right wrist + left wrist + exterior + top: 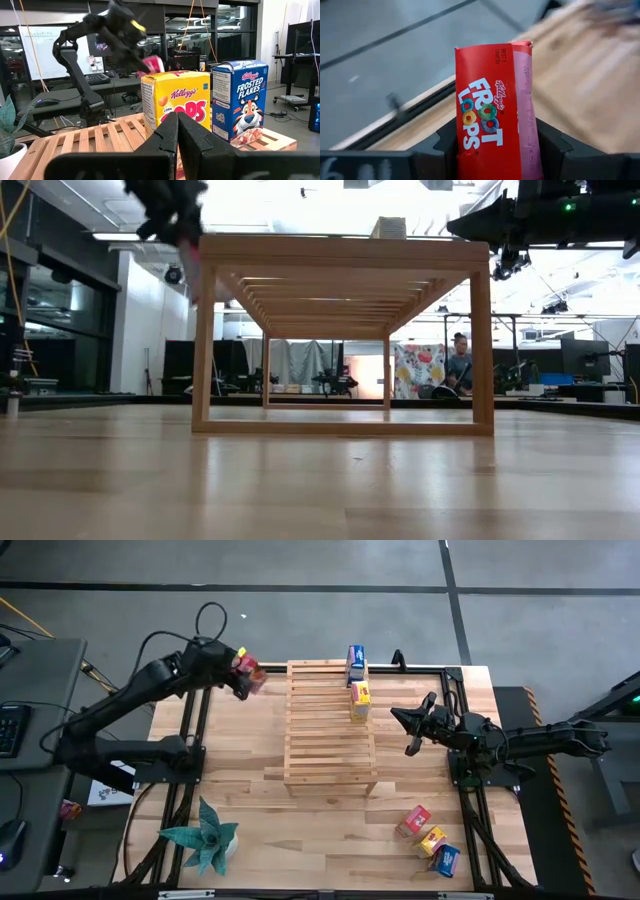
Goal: Stack cereal on shelf
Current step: Put the top red cereal box on the shelf
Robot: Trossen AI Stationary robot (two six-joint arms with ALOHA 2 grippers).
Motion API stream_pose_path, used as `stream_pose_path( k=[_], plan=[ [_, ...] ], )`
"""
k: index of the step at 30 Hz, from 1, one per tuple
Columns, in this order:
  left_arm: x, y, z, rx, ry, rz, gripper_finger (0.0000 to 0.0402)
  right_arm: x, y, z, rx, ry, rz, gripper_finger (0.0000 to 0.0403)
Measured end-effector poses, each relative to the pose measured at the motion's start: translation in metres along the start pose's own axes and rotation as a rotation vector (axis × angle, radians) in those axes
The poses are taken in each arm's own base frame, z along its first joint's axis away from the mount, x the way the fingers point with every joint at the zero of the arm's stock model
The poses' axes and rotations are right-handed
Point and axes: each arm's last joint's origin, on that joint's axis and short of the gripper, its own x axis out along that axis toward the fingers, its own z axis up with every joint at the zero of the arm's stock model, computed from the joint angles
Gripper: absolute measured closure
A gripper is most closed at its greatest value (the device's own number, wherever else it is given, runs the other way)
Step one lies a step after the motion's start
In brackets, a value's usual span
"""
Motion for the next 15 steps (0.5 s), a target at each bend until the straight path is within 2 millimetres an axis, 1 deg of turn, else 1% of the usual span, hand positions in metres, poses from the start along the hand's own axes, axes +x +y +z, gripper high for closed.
stream_pose_path(
  k=[3,5,10,12,15],
  plan=[
    [-0.015,-0.027,0.003,0.079,-0.024,-0.165,0.0240,0.000,0.000,0.000,0.003,0.000,0.000,0.0402],
    [-0.021,-0.046,0.003,0.129,-0.039,-0.257,0.0240,0.000,0.000,0.000,0.002,0.000,0.000,0.0402],
    [-0.032,-0.103,-0.002,0.252,-0.090,-0.470,0.0240,0.000,0.000,0.000,0.002,0.000,0.000,0.0402],
    [-0.035,-0.125,-0.001,0.315,-0.095,-0.509,0.0240,0.000,0.000,0.000,0.003,0.000,-0.003,0.0402],
    [-0.035,-0.158,0.006,0.411,-0.113,-0.492,0.0240,0.000,0.000,0.000,0.023,0.001,-0.008,0.0402]
  ],
)
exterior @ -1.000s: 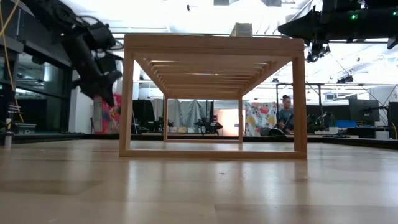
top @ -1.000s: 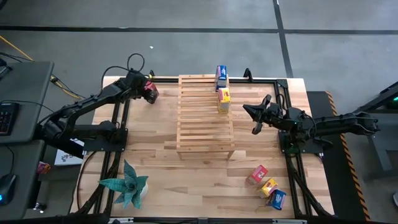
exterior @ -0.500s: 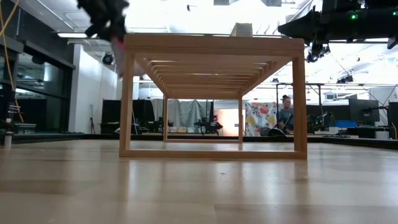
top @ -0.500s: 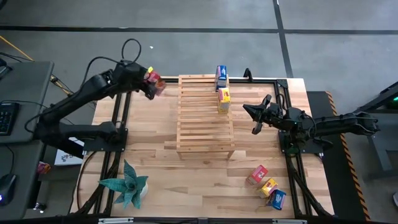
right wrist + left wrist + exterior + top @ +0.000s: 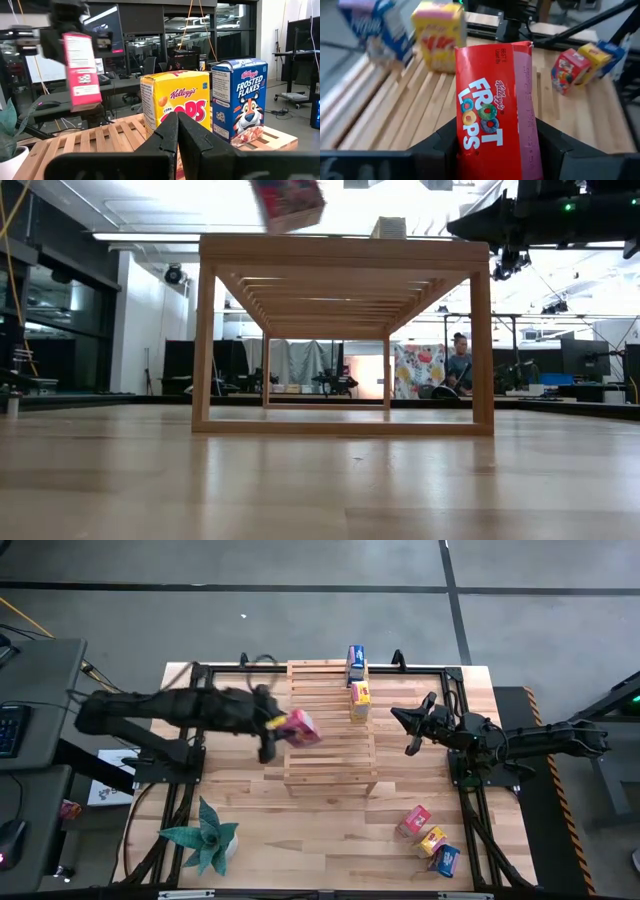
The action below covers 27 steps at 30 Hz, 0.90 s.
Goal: Stack cereal on shelf
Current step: Put the top red cereal box on the shelf
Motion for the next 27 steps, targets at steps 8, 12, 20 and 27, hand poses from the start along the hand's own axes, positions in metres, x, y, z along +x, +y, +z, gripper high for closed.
stream_pose_path(
  k=[8,12,20,27],
  plan=[
    [0.049,-0.040,0.048,0.264,0.008,-0.049,0.0240,0.000,0.000,-0.001,-0.001,0.010,-0.007,0.0402],
    [0.077,-0.047,0.056,0.338,0.030,-0.051,0.0240,0.000,0.000,-0.001,-0.002,0.014,-0.010,0.0402],
    [0.133,-0.050,0.048,0.357,0.070,-0.066,0.0240,0.000,0.000,-0.001,-0.002,0.014,-0.010,0.0402],
    [0.154,-0.056,0.045,0.390,0.044,-0.173,0.0240,0.000,0.000,-0.001,-0.002,0.014,-0.011,0.0402]
  ],
)
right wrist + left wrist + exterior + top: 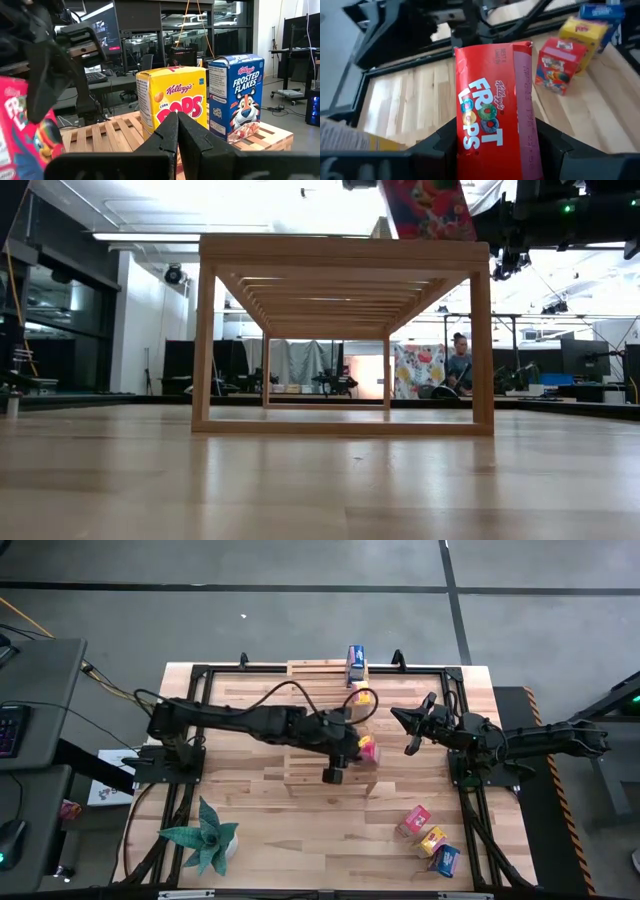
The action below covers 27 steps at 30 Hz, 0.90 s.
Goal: Stack cereal on shelf
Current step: Put the top red cereal box on the shelf
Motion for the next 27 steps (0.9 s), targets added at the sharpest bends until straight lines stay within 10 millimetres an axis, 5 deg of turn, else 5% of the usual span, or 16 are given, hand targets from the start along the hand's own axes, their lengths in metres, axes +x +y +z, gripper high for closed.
stream_pose_path(
  k=[18,27],
  plan=[
    [0.001,0.019,-0.006,0.117,0.052,0.126,0.0240,0.000,0.000,0.000,0.000,0.001,0.000,0.0402],
    [-0.015,0.018,0.002,0.106,0.004,0.130,0.0240,0.000,0.000,-0.001,-0.005,0.013,0.000,0.0402]
  ],
)
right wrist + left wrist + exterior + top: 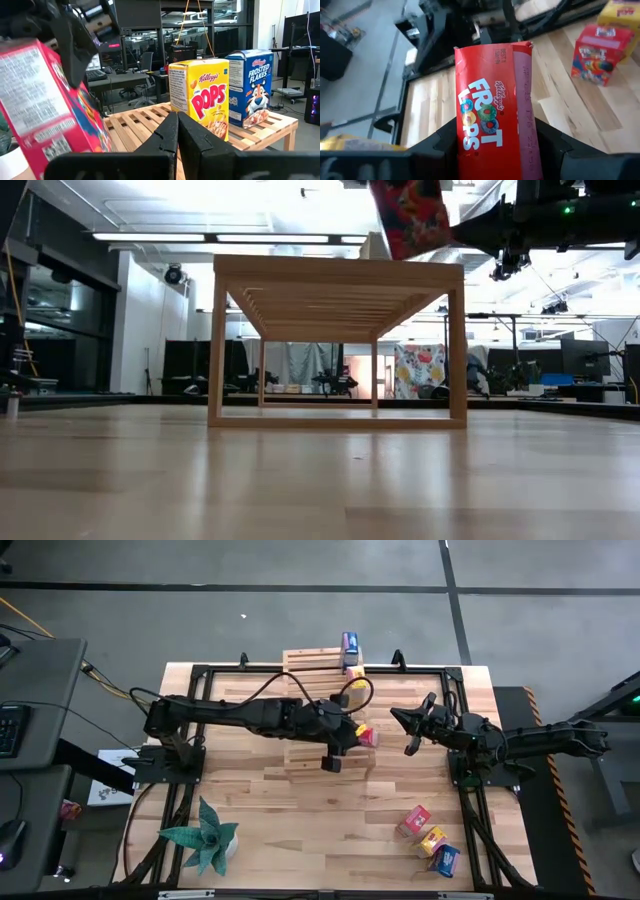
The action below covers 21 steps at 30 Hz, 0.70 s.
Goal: Stack cereal on shelf
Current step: Put the top red cereal box on the shelf
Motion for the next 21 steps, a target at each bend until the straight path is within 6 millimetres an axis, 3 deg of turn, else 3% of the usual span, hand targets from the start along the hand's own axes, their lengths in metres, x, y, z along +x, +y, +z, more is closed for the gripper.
stream_pose_path(
  k=[4,11,21],
  plan=[
    [-0.007,0.005,0.002,0.012,-0.012,0.018,0.0240,0.000,0.000,0.000,0.005,0.001,0.000,0.0402],
    [-0.001,0.029,-0.010,-0.057,0.026,0.053,0.0240,0.000,0.000,0.000,0.018,0.001,-0.010,0.0402],
    [0.001,0.041,-0.021,-0.111,0.055,-0.013,0.0240,0.000,0.000,0.000,0.018,0.001,-0.010,0.0402]
  ],
)
